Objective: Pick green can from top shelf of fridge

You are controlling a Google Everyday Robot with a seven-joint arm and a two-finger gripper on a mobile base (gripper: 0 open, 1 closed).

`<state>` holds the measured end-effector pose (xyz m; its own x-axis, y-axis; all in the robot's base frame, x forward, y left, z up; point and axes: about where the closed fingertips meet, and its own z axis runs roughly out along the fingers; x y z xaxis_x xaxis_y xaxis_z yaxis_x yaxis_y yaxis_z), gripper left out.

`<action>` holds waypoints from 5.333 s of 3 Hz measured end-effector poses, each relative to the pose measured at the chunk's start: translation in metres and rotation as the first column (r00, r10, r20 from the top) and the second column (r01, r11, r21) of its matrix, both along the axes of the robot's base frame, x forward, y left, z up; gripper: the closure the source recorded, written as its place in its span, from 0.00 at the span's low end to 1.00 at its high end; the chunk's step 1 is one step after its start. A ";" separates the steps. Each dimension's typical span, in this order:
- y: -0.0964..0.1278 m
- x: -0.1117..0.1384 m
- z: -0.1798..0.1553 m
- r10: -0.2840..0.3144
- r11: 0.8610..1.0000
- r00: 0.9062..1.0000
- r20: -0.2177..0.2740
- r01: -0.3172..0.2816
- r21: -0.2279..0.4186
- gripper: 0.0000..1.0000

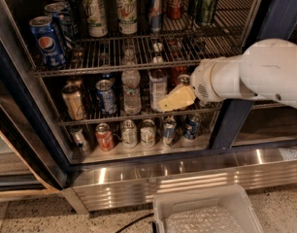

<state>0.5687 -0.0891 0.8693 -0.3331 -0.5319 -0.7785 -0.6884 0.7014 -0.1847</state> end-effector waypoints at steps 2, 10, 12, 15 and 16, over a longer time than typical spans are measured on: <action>0.000 0.006 0.008 -0.012 1.000 0.999 0.034 0.012 0.006 0.00; -0.015 0.084 0.091 -0.338 0.882 0.873 0.351 0.164 0.441 0.00; -0.008 0.138 0.099 -0.433 0.859 0.799 0.418 0.225 0.460 0.00; -0.032 0.187 0.108 -0.544 0.817 0.715 0.440 0.331 0.472 0.00; -0.044 0.201 0.112 -0.568 0.802 0.701 0.430 0.356 0.479 0.00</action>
Offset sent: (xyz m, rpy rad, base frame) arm 0.0062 -0.0003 0.0081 0.0054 -0.0341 -0.0119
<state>0.7702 -0.1330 0.9816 0.0578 -0.0950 -0.9938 -0.1189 0.9877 -0.1014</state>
